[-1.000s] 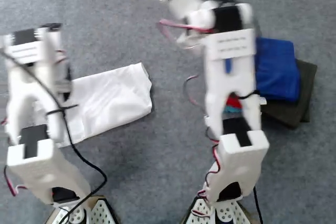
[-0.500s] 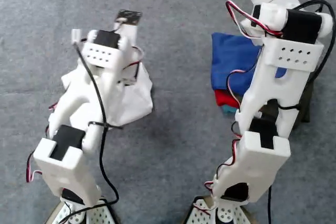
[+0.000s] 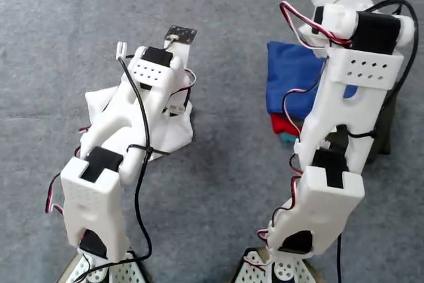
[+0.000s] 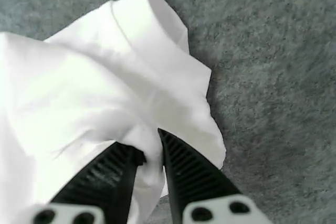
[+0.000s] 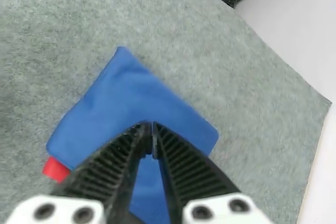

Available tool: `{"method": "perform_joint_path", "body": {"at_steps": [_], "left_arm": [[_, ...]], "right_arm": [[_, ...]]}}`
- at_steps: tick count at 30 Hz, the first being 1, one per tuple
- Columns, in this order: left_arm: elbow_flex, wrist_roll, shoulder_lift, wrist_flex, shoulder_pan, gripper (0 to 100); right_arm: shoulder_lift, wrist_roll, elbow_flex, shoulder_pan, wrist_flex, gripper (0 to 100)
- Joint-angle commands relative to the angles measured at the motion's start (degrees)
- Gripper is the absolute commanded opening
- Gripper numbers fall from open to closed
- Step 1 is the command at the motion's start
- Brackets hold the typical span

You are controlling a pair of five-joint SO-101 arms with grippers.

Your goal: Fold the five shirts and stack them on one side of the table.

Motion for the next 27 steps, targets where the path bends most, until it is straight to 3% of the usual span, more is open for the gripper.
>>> {"method": "perform_joint_path", "body": {"at_steps": [1,4,10,13,16,22,27], "left_arm": [[-4.79,6.42,-0.79,-0.35,0.04,3],[-7.52,9.85,-0.79,0.09,0.04,7],[-8.75,20.84,-1.23,3.25,0.04,30],[-10.42,20.4,-1.32,7.91,-0.31,31],[-14.11,17.05,-1.32,12.4,-6.55,31],[-21.32,20.13,-0.62,16.0,-32.31,18],[-13.23,17.85,-0.7,9.93,-38.02,16]], "right_arm": [[-2.51,0.09,1.54,-2.37,-1.05,1.8],[-2.51,0.09,4.18,-4.13,-2.29,1.8],[-2.51,0.09,7.08,-6.77,-2.73,1.8],[-2.51,0.09,7.16,-7.03,-5.36,1.8],[-1.8,-0.18,8.31,-7.12,-7.38,1.7],[5.23,-0.35,9.71,-17.67,-8.79,1.5],[16.04,-0.35,9.45,-30.07,-8.79,1.5]]}}
